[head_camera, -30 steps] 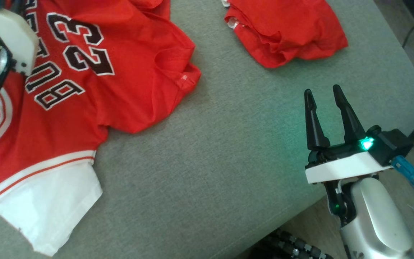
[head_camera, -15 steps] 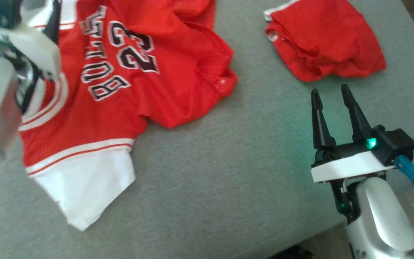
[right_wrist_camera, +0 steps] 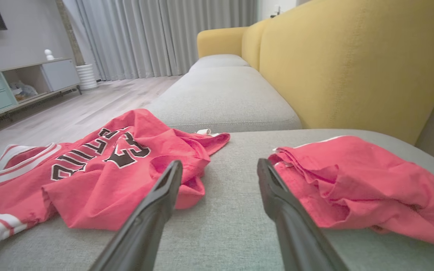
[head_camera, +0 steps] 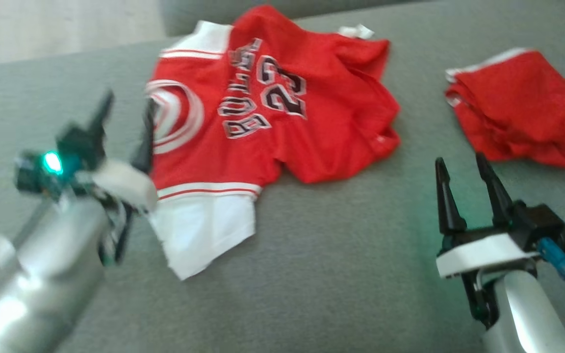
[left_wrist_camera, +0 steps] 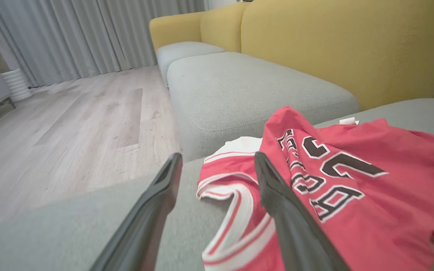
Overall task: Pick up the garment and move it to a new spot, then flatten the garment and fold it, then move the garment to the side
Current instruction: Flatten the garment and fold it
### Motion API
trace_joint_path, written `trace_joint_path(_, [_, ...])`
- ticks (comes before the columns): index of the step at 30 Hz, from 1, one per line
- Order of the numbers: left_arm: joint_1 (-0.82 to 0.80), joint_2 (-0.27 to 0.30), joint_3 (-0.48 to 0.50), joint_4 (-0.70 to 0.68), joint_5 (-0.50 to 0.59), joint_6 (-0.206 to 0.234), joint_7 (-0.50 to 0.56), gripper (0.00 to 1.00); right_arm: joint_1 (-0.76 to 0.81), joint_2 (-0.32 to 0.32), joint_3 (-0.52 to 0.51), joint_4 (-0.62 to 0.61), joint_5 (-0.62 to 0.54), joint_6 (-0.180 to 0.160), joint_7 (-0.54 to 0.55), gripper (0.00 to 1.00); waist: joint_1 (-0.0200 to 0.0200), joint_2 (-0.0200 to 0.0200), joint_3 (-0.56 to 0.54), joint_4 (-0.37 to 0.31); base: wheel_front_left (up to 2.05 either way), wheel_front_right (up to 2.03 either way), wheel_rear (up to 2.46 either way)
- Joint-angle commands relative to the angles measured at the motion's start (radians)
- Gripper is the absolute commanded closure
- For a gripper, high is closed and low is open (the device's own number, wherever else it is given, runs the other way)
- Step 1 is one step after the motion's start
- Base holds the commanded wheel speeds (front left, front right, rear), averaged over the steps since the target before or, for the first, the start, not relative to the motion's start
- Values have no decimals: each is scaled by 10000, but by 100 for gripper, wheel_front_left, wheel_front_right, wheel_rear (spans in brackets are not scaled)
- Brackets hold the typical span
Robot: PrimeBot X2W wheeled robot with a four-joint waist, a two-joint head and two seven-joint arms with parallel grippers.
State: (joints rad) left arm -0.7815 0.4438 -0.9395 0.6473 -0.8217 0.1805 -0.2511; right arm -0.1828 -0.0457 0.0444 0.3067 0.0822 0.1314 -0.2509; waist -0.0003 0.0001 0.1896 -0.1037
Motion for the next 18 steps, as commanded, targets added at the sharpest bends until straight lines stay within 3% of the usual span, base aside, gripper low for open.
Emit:
trace_joint_path(1, [420,376,730,-894,157,412,-103,0,-36,-45,90,-249,-146,-7,-92,0,3,-1,-568,738,0,0,0])
trace_joint_path(5, [2100,281,1380,-2374,514,1142,-104,0,179,-45,-84,-245,-233,-7,-46,0,3,-1,-775,1110,0,0,0])
trace_joint_path(10, [3435,50,2006,-3347,867,1613,-105,0,341,-45,-135,-292,-133,-7,-14,0,3,-1,-867,1288,0,0,0])
trace_joint_path(18, [4340,-331,2598,-3793,1473,1471,-106,0,367,-45,-122,-372,-109,-7,55,0,3,-1,-920,1481,0,0,0])
